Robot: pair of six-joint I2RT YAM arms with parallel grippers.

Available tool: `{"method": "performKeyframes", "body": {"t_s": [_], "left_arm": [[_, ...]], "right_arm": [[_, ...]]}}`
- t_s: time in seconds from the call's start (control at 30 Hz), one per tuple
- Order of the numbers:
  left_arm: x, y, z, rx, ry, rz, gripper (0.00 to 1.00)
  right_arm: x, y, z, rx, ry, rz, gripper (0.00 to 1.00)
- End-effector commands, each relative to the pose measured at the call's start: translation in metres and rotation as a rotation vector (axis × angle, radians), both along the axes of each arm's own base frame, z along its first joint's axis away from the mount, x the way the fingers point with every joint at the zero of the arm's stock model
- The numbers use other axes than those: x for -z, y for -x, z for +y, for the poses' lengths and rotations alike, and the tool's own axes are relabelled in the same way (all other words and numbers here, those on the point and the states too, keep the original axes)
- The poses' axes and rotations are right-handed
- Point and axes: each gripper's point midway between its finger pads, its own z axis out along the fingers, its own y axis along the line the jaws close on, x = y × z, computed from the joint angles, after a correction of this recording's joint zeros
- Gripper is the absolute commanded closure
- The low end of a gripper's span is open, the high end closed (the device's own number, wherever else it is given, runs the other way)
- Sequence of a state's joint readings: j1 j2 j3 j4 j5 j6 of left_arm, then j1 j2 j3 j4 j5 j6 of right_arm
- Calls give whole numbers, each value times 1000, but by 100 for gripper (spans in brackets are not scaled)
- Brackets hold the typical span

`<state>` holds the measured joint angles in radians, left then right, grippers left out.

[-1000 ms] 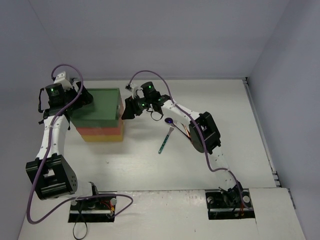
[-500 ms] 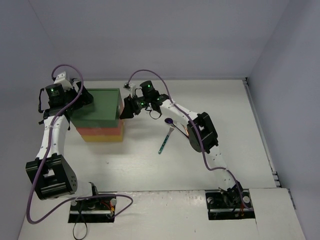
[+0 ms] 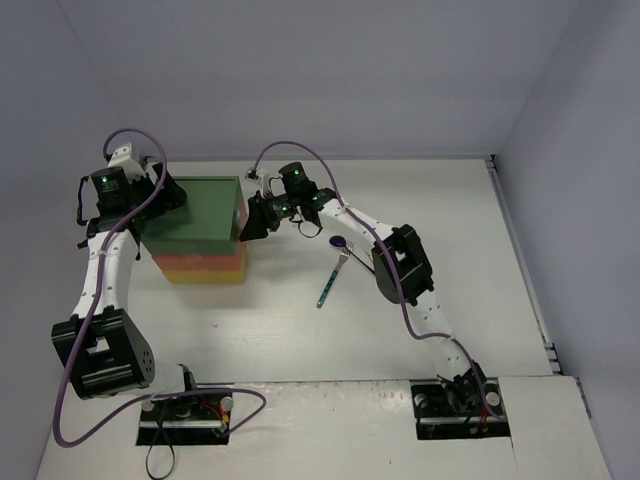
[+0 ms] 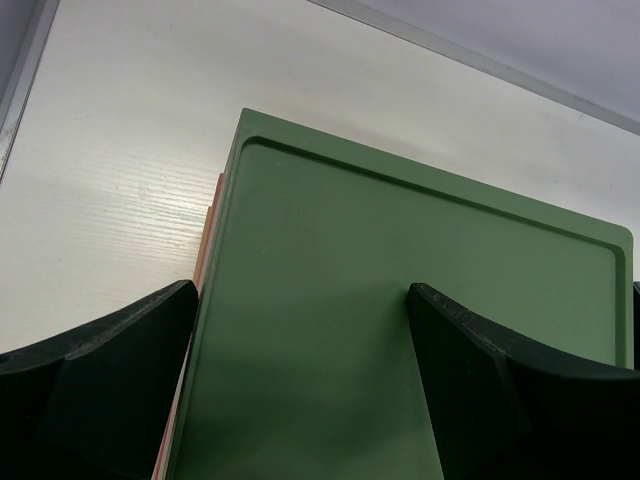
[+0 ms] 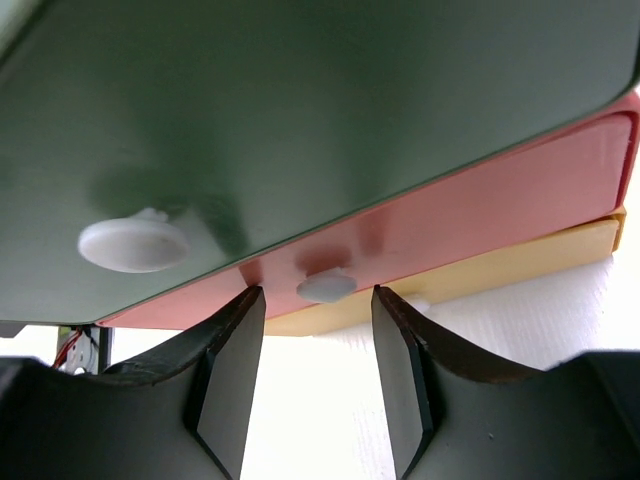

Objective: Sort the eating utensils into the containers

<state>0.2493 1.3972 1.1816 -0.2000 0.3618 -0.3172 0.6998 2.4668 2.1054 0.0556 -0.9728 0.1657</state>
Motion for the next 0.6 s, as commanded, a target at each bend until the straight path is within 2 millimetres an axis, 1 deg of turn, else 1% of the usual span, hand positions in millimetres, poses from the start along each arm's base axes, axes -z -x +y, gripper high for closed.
{"method": "performKeyframes", "body": {"t_s": [0.0,0.1,0.2,0.47,0.57], "left_arm": [[26,9,-8,43,8,90,18],[26,9,-8,43,8,92,18],[25,9,-7,41,7,90,18],[26,10,-8,39,10,93,18],[26,10,-6,31,5,95,18]], "right_arm": [[-62,4,18,-70,-140,-138,55],[-63,4,18,-79,-147,-140,55],[-62,5,19,-85,-149,-136,59],[-61,4,19,-85,-150,-135,86],[-58,2,15,-74,-140,-133,95]]}}
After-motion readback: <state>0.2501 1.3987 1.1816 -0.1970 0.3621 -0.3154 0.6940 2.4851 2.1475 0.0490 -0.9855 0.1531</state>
